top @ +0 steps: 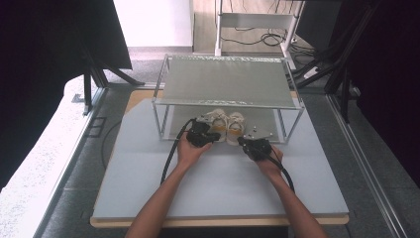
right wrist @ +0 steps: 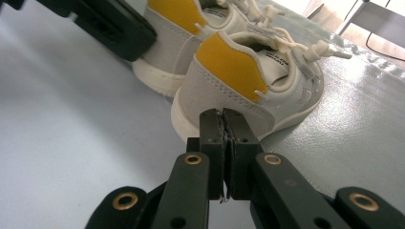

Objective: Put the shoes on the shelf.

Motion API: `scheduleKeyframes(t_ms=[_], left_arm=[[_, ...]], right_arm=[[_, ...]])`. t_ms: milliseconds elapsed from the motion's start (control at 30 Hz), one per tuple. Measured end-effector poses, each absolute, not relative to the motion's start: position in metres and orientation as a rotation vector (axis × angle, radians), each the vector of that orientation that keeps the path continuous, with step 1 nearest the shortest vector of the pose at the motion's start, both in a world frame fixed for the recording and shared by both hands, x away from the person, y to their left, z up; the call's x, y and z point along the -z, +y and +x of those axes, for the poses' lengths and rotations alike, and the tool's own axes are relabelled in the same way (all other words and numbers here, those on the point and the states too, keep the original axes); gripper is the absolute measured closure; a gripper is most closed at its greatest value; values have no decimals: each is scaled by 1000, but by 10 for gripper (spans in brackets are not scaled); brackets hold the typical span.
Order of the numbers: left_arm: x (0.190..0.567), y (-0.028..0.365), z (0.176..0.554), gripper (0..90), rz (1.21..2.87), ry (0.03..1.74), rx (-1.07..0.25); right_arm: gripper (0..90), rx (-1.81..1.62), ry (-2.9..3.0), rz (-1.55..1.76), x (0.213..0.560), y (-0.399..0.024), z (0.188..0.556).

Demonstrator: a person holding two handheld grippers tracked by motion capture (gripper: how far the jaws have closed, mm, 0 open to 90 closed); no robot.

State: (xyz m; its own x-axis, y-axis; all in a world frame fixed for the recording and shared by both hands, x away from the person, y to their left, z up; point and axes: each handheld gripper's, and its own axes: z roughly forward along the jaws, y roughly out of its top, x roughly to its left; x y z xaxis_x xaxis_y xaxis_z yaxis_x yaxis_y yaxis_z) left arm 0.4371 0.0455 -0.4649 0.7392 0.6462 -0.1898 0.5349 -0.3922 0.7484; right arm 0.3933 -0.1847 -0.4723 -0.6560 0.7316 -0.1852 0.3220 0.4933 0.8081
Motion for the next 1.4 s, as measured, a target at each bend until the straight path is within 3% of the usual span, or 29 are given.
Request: scheduleKeyframes(t_ms=[667, 867, 900, 1100, 1400], left_arm=[[467, 33, 442, 838, 2071, 852, -156], [465, 32, 436, 745, 2086, 828, -143], [463, 30, 430, 726, 2050, 894, -109], [459, 40, 418, 593, 2020, 869, -148], [456, 62, 388, 527, 2000, 877, -225]], right_arm=[[883, -1040, 2172, 930, 478, -188, 408], [843, -1028, 2173, 955, 479, -191, 407], [831, -1046, 2178, 957, 479, -192, 406], [751, -1121, 2192, 918, 476, -196, 393], [661, -1214, 2181, 900, 468, -205, 374]])
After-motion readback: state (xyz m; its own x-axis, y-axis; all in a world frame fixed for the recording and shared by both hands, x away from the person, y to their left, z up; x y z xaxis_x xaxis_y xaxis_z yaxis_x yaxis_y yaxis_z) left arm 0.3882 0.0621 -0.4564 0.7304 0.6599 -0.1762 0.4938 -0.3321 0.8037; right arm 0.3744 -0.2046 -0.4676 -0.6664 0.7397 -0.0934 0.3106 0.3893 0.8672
